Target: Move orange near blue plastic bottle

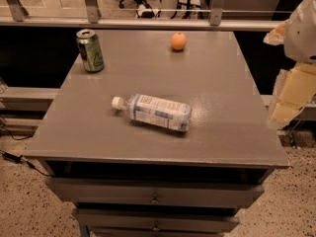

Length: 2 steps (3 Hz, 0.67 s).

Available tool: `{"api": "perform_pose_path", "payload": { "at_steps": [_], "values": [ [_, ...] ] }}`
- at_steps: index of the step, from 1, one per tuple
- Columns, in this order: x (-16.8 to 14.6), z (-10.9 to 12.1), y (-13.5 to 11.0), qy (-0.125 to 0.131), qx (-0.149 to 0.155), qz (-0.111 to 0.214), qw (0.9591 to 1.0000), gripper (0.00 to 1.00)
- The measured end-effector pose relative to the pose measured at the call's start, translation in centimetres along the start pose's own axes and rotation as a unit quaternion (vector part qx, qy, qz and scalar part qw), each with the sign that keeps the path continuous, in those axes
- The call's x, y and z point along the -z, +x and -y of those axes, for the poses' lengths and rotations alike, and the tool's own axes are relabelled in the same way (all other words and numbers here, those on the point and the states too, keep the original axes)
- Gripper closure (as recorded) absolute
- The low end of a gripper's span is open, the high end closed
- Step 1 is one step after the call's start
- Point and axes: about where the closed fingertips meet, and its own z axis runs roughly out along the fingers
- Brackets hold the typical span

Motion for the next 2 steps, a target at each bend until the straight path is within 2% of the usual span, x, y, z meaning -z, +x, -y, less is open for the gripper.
{"api": "perform_pose_path", "payload": {
  "at_steps": [1,2],
  "values": [
    [0.0,0.0,0.0,0.000,0.000,0.000,1.0000,0.00],
    [-1.9,2.1,-0.1,0.019,-0.005,0.025,0.9995,0.00]
  ]
}}
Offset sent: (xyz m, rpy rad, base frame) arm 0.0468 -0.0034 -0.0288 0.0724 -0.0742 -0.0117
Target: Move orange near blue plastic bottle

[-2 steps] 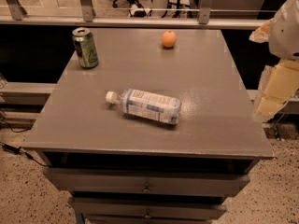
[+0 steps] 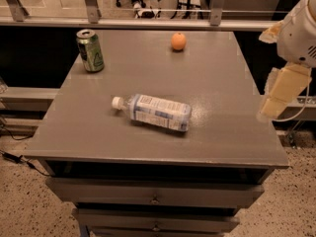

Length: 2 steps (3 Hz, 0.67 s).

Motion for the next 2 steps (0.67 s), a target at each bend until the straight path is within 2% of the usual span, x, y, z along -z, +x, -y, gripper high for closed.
{"api": "perform_pose_path", "payload": {
  "at_steps": [1,2],
  "values": [
    [-3.4,3.9,-0.4,0.027,-0.004,0.040,0.9988,0.00],
    [-6.5,8.8,-2.2,0.054,-0.009,0.088,0.9946,0.00]
  ]
}}
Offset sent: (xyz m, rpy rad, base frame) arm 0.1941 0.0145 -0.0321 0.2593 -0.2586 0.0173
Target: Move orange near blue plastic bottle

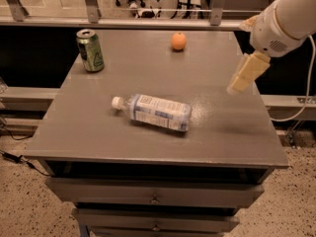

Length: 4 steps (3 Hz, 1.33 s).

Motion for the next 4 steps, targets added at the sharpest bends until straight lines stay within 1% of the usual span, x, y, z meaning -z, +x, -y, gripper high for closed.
{"api": "perform_pose_path", "payload": {
  "at_steps": [1,2,3,4],
  "values": [
    [-2.7,4.4,-1.9,0.026,-0.021,0.044,0.9985,0.00],
    [-3.2,5.4,-2.2,0.032,-0.025,0.053,0.9978,0.00],
    [-3.1,5.4,-2.0,0.038,-0.035,0.048,0.9975,0.00],
    [-4.3,6.4,-0.9,0.065,-0.096,0.049,0.9921,0.00]
  ]
}}
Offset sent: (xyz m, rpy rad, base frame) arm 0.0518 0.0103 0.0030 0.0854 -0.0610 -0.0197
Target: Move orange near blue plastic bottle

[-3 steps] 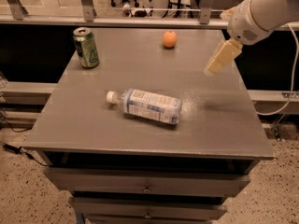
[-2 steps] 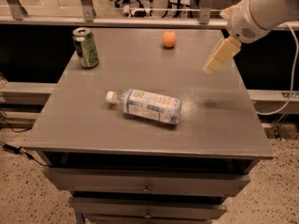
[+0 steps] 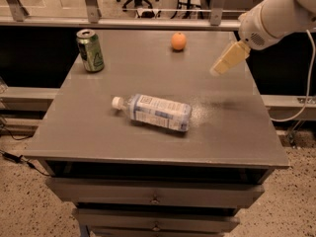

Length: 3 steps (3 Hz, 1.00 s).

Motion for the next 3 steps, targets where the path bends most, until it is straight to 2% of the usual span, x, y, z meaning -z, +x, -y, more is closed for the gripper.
{"api": "perform_pose_path", "payload": {
  "at_steps": [1,2,3],
  "values": [
    [-3.1,4.4,1.5,0.050,-0.090,0.040,0.9939,0.00],
    [-6.0,7.5,2.0,0.063,-0.128,0.080,0.9865,0.00],
    [-9.6,9.7,1.4,0.048,-0.143,0.125,0.9806,0.00]
  ]
}}
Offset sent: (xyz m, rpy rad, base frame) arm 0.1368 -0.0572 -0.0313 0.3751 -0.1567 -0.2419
